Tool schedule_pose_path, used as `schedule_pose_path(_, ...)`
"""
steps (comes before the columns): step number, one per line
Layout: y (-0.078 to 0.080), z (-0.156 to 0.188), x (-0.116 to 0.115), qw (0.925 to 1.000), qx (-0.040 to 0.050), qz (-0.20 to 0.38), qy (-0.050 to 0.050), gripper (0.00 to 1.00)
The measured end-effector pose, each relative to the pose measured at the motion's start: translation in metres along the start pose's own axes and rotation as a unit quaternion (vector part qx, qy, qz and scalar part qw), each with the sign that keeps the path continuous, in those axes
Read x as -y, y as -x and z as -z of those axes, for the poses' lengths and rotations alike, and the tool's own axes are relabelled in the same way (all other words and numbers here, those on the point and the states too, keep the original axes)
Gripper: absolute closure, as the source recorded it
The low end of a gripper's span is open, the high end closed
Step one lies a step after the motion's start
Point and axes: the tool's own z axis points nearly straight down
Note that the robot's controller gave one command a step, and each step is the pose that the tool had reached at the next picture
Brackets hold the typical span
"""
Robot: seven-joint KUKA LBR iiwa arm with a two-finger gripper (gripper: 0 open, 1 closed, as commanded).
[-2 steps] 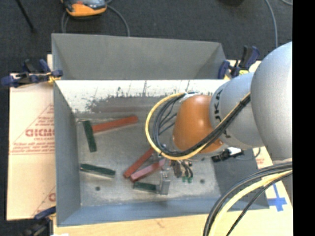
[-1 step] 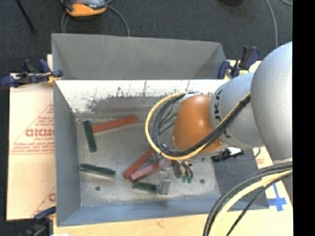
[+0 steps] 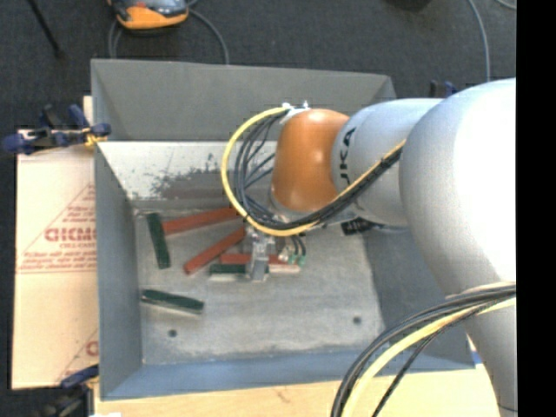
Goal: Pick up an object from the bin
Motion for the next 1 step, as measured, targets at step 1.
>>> schedule_pose_path(1, 0.0000, 0.0000, 0.0000, 1.0000, 0.0000, 0.001, 0.000, 1.00)
